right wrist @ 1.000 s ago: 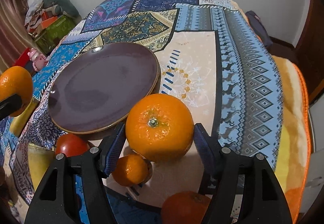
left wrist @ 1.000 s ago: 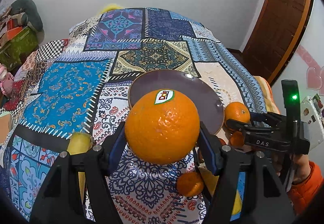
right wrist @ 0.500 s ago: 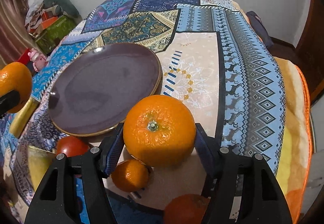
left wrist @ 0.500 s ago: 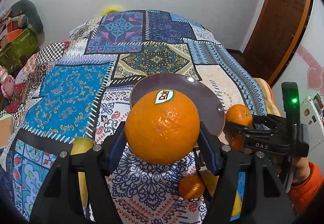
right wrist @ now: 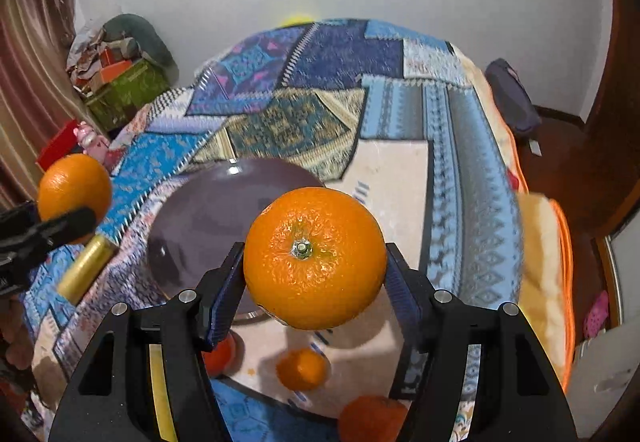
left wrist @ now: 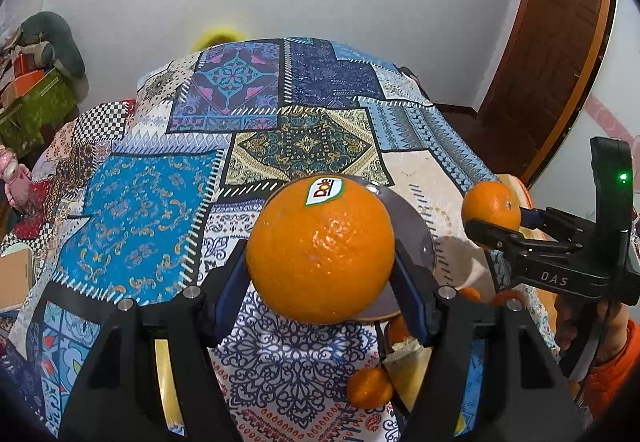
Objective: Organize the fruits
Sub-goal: 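Carry both large oranges onto the purple plate with both grippers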
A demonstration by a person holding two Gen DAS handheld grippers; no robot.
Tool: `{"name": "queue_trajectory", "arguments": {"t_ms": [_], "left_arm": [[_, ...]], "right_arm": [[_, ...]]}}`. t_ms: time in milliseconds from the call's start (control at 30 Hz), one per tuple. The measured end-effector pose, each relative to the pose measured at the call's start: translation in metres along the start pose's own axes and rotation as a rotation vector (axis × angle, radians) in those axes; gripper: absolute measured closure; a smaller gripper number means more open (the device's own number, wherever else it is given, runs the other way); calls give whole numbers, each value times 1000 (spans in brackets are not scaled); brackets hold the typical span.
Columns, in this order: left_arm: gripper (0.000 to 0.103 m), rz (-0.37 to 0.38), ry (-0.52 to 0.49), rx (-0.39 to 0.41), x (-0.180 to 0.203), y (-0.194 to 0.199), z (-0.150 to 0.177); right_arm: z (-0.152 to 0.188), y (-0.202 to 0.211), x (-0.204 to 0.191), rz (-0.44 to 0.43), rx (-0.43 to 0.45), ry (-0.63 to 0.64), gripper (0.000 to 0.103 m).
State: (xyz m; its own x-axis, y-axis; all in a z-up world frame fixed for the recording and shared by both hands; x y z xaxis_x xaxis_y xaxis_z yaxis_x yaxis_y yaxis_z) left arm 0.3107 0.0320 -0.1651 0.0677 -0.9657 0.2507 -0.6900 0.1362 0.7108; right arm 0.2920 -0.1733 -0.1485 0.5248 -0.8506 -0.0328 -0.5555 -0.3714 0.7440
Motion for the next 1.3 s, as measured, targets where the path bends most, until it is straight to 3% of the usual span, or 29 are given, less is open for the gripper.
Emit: {"name": "queue_trajectory", "arguments": {"t_ms": [367, 700, 1300], "left_arm": [[37, -9, -28, 7, 7, -16, -24], [37, -13, -33, -102, -1, -61, -16], [37, -18, -55, -205, 5, -113, -6]], "right_arm": [[-22, -33, -19, -46, -6, 26, 40], [-13, -66, -27, -77, -75, 60, 40], [-1, -98, -37, -68, -168, 136, 40]]}}
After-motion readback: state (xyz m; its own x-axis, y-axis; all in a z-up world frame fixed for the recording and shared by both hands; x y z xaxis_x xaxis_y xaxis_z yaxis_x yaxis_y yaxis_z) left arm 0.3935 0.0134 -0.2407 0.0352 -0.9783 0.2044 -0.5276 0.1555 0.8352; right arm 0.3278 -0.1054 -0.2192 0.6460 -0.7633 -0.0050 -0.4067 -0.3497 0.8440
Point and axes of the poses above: each gripper's, at about its wrist camera, not at the fingertips, and y roughly against the way its jaws point, x to its right, z to its underside, the point moved 5 cm from there along -y, roughly the way its jaws point, and after that the axes turned 10 degrees about y, right-handed, at the moved point
